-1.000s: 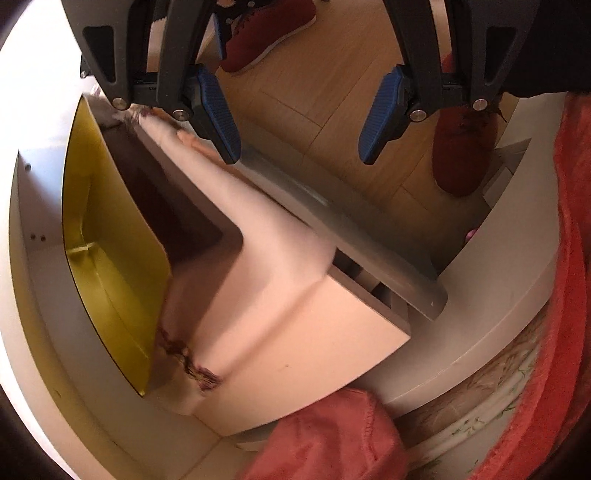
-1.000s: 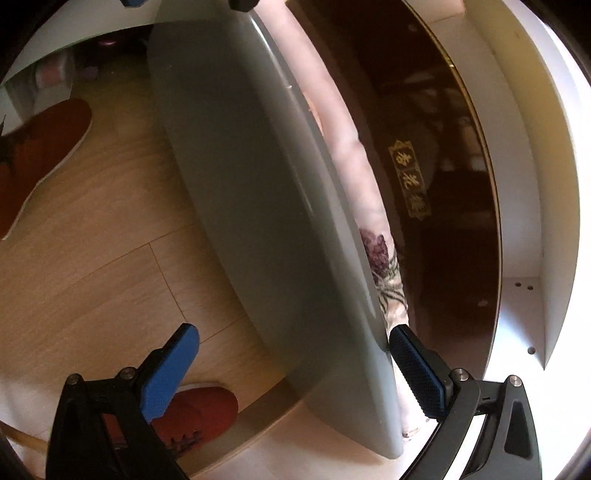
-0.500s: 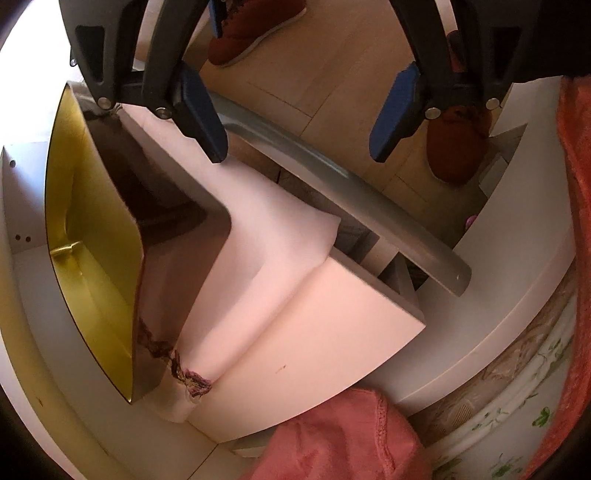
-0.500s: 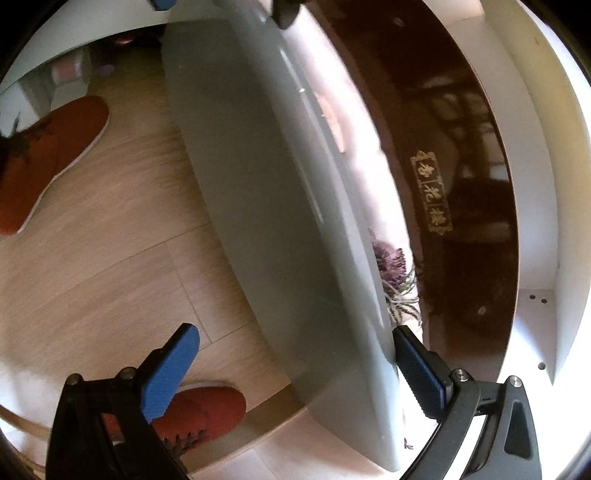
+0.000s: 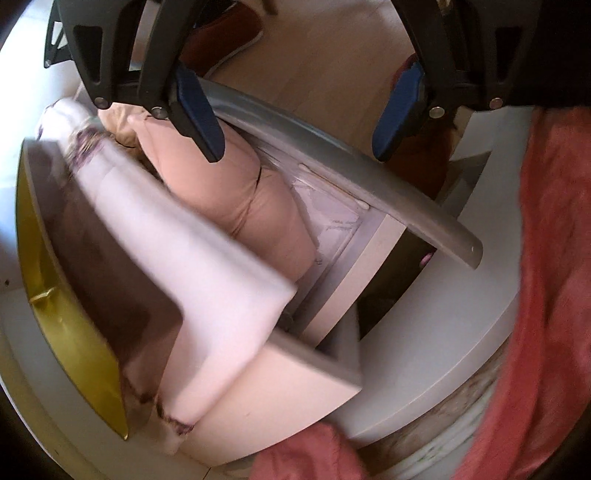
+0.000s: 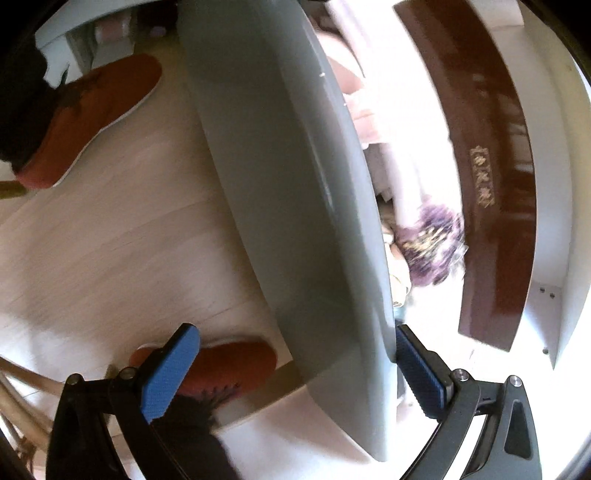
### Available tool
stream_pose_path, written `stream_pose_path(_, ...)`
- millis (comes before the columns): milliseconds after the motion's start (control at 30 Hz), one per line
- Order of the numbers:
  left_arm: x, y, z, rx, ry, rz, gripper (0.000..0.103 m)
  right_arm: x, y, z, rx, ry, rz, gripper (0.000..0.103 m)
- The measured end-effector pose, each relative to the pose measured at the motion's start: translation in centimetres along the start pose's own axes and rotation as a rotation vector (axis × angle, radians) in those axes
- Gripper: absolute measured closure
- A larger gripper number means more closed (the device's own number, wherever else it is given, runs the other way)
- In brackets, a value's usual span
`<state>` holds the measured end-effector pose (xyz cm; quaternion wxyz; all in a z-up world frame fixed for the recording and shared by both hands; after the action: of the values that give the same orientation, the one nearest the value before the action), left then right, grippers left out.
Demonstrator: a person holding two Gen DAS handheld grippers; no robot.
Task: Organize soft objects
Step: 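Grasp the drawer front with the right gripper and pull the drawer open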
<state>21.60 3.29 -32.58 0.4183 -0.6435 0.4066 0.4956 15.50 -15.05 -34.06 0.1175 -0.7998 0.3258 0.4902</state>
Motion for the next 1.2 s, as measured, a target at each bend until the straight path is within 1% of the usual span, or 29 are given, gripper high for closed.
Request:
stream_pose_path(167,-0.7,2.3,0.7,0.052,-0.071,0.02,0.018,-1.0,1.2,2.6,0.004,-0.033,0.058,0.0)
stream_pose_path(367,-1.9,4.5,1.5,0.069,-0.119,0.048,0.018,-2.4,2.0,4.1,0.037,-0.043,0.121,0.0)
stream_pose_path(400,-2.1,5.4,1.2,0.071,-0.124,0.055,0.018,-2.6,2.0,4.6,0.031,-0.048,0.131,0.0)
stream_pose_path(567,-2.7,6.5,1.4,0.073,-0.143,0.089,0.018,-3.3,2.8,6.3,-0.021,-0.066,0.16,0.0)
stream_pose_path(667,-4.2,6.2,0.6,0.078,-0.153,0.102,0.018,-3.1,2.8,6.5,-0.019,-0.078,0.167,0.0)
stream_pose_path(767,-4.2,6.6,0.9,0.08,-0.161,0.118,0.018,-3.4,3.0,6.7,-0.037,-0.105,0.177,0.0)
stream_pose_path(800,-4.2,6.6,0.9,0.08,-0.165,0.125,0.018,-3.2,2.2,6.9,-0.039,-0.111,0.179,0.0)
stream_pose_path(933,-4.8,5.6,0.9,0.083,-0.174,0.143,0.018,-3.7,1.9,7.3,-0.051,-0.133,0.192,0.0)
stream_pose_path(1033,-5.3,4.9,0.6,0.088,-0.178,0.148,0.018,-3.7,1.7,6.6,-0.059,-0.147,0.192,0.0)
stream_pose_path(1067,-5.4,4.8,0.5,0.09,-0.178,0.15,0.018,-2.9,1.2,6.2,-0.062,-0.15,0.193,0.0)
stream_pose_path(1133,-5.8,4.4,-0.1,0.095,-0.179,0.142,0.018,-3.5,1.7,5.9,-0.067,-0.149,0.189,0.0)
stream_pose_path(1200,-5.9,4.1,-1.1,0.099,-0.176,0.138,0.018,-2.9,1.6,5.8,-0.057,-0.154,0.185,0.0)
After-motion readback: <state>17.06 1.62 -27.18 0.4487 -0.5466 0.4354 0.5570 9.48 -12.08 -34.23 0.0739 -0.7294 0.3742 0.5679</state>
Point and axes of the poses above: each gripper's, at about its wrist camera, not at the fingertips, and x roughly the way its jaws point, z to its left, y to its underside, the point moved 9 cm from there along x, roughly the way its jaws point, and after that the axes turned 7 degrees about x, right-handed, at the moved point
